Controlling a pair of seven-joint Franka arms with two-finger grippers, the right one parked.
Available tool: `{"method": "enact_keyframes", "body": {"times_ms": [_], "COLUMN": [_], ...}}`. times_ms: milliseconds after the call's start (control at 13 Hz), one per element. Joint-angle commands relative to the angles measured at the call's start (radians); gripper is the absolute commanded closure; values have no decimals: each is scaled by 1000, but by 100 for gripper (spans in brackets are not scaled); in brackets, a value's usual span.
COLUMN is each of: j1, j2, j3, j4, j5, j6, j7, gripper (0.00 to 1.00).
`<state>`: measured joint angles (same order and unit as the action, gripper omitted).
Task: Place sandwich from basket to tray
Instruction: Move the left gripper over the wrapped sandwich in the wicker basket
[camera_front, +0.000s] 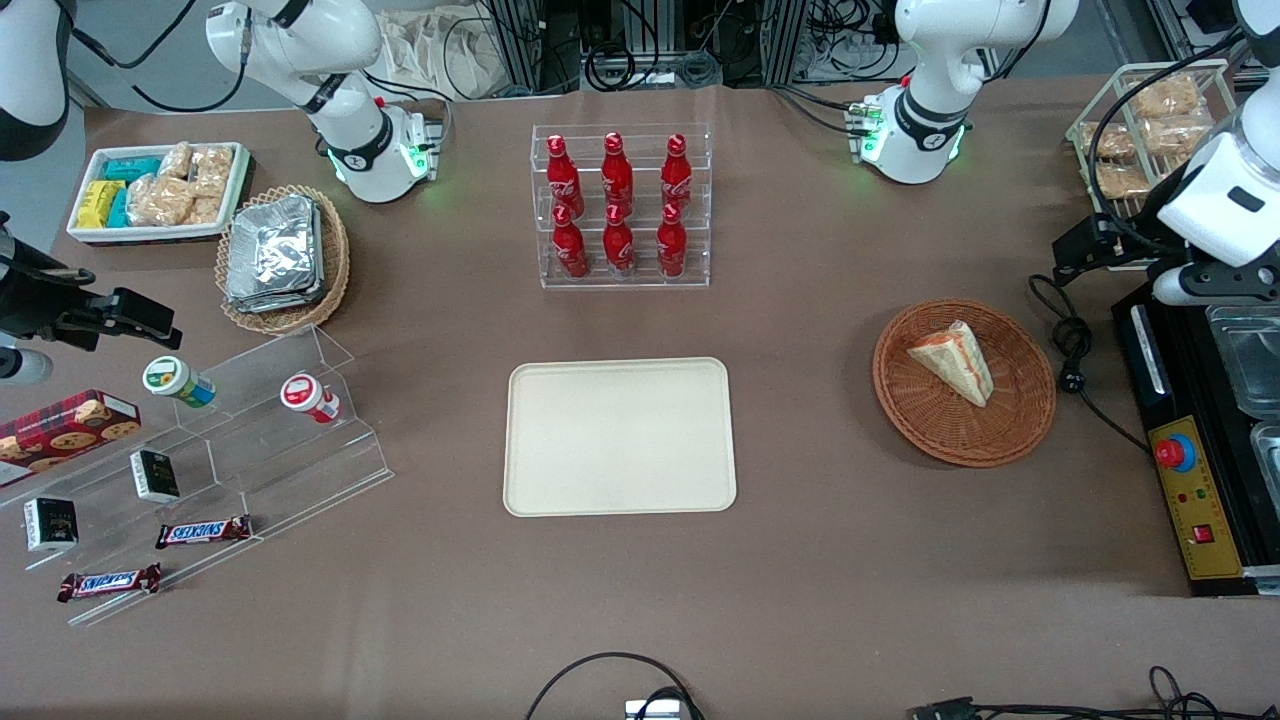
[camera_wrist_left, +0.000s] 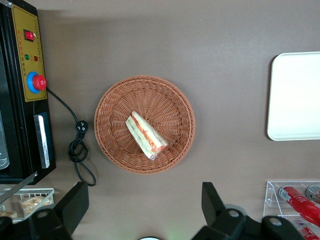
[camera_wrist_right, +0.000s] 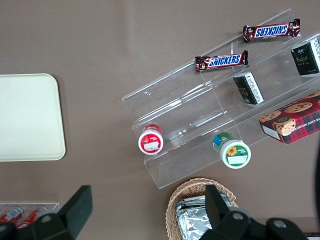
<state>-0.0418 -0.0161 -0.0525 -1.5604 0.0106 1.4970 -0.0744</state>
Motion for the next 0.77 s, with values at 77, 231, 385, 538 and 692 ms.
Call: {"method": "enact_keyframes", "body": {"times_ms": [77,231,385,538,692], "j1": [-1,5,5,2,2], "j2": [7,8,18,4,-34], "j3": [-1,0,2,0,-1], "j4": [22,17,-16,-119,-260], "j5": [14,8,14,17,17], "j6": [-20,-18,-8,78,191], "j7": [-4,-4,-62,-174,-261], "gripper": [0,0,0,0,0]}}
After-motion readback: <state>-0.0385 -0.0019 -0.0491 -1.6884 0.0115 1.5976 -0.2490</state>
